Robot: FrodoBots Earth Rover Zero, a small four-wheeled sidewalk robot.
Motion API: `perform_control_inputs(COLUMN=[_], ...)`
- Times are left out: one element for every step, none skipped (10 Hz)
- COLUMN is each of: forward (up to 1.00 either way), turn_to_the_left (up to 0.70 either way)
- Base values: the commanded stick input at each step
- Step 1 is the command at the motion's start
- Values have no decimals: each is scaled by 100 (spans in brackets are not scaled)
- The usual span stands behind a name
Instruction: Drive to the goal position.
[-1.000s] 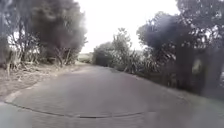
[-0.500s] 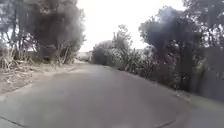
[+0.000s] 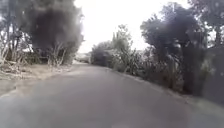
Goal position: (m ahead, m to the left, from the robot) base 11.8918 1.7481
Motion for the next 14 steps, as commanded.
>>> perform_control_inputs(forward=[70,70,70,70,70,70,70,70,70,70,70,70,70,70], turn_to_the_left=[16,24,32,35,34,25,17,8,3,3,3,3,3,3])
